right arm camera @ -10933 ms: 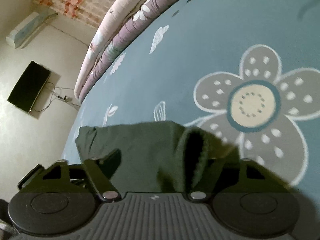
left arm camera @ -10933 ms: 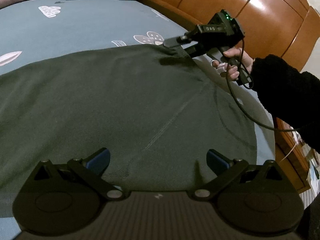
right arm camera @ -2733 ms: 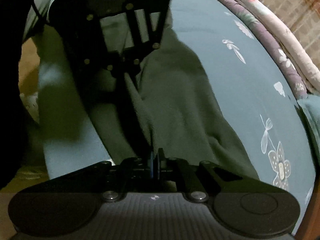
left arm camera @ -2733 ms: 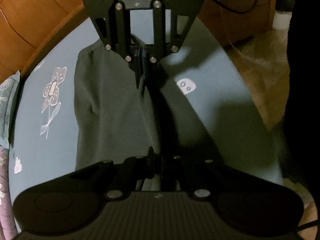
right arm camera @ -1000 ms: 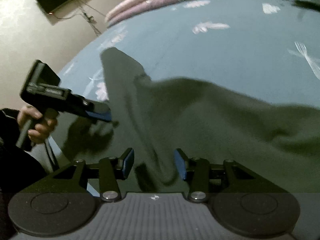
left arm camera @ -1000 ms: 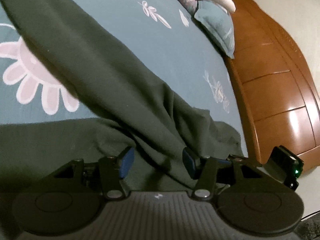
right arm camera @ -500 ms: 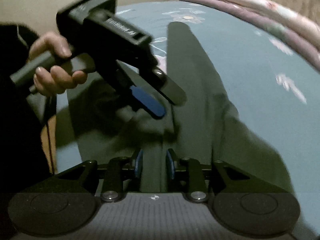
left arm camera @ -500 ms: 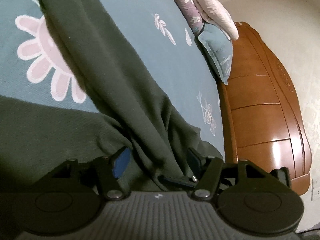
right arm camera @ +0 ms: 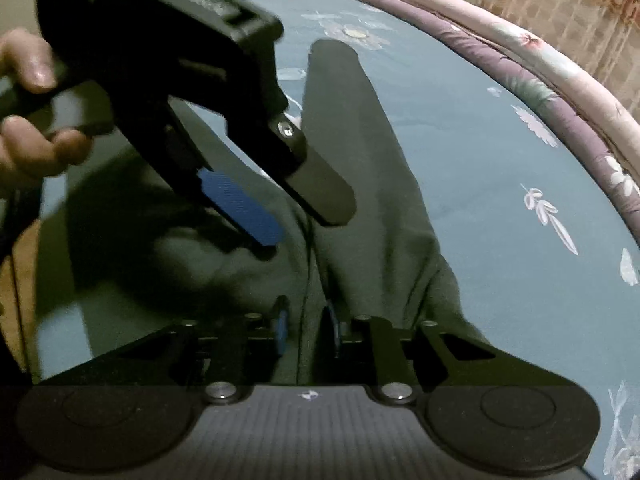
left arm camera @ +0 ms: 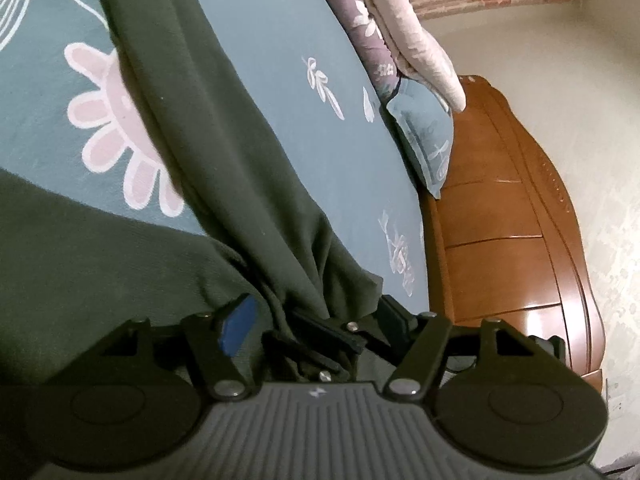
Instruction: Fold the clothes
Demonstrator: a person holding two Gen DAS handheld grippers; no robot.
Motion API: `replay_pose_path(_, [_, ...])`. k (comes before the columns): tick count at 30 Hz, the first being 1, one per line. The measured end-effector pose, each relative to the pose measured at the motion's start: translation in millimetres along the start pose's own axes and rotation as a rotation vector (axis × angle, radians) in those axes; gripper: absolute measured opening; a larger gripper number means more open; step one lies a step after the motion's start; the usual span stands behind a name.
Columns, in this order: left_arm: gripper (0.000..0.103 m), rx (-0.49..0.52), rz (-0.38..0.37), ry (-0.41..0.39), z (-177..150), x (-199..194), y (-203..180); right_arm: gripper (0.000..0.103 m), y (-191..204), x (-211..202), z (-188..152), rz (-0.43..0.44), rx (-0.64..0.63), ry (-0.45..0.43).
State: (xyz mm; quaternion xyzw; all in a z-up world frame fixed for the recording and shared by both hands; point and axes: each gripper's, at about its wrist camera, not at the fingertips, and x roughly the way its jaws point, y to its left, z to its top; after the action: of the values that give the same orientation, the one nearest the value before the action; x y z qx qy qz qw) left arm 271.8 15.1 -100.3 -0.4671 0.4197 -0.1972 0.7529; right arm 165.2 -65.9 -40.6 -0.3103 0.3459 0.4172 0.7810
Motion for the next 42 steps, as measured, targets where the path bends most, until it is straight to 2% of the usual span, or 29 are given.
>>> replay_pose_path(4, [0.068,-0.001,-0.018,-0.006,-2,0,-2,0.004,-5,-5,2,0.005,0.036,-0.011])
replay_pose_path(7, [0.069,-0.008,-0.038,-0.008,-3,1,-4,0.004,-9,-9,4,0.014,0.067,-0.021])
replay_pose_path(11, [0.071,-0.014,-0.079,0.001,-1,6,-6,0.004,-26,-29,7,0.15,0.182,-0.068])
replay_pose_path(17, [0.074,-0.034,-0.132,0.012,1,19,-2,0.004,-45,-39,2,0.445,0.395,-0.111])
replay_pose_path(20, [0.074,-0.032,-0.129,-0.005,3,23,1,0.009,-51,-36,-5,0.482,0.431,-0.097])
replay_pose_path(24, [0.074,0.004,-0.155,-0.064,15,24,3,0.013,-53,-48,-15,0.455,0.455,-0.099])
replay_pose_path(26, [0.074,0.024,-0.136,-0.093,23,29,6,0.017,-56,-52,-21,0.43,0.477,-0.096])
replay_pose_path(34, [0.069,-0.012,-0.114,-0.205,49,36,26,0.025,-71,-59,-61,0.338,0.627,-0.062])
replay_pose_path(36, [0.066,-0.036,-0.133,-0.223,55,36,32,0.026,-72,-64,-73,0.322,0.659,-0.056])
replay_pose_path(37, [0.059,-0.028,-0.127,-0.229,57,36,33,0.027,-72,-66,-80,0.315,0.675,-0.053])
replay_pose_path(38, [0.046,-0.021,-0.108,-0.231,59,38,33,0.027,-73,-69,-86,0.307,0.691,-0.05])
replay_pose_path(41, [0.024,-0.017,-0.045,-0.217,62,44,34,0.028,-74,-76,-104,0.283,0.738,-0.042])
replay_pose_path(42, [0.021,-0.007,-0.026,-0.221,62,42,31,0.03,-74,-83,-108,0.276,0.748,-0.041])
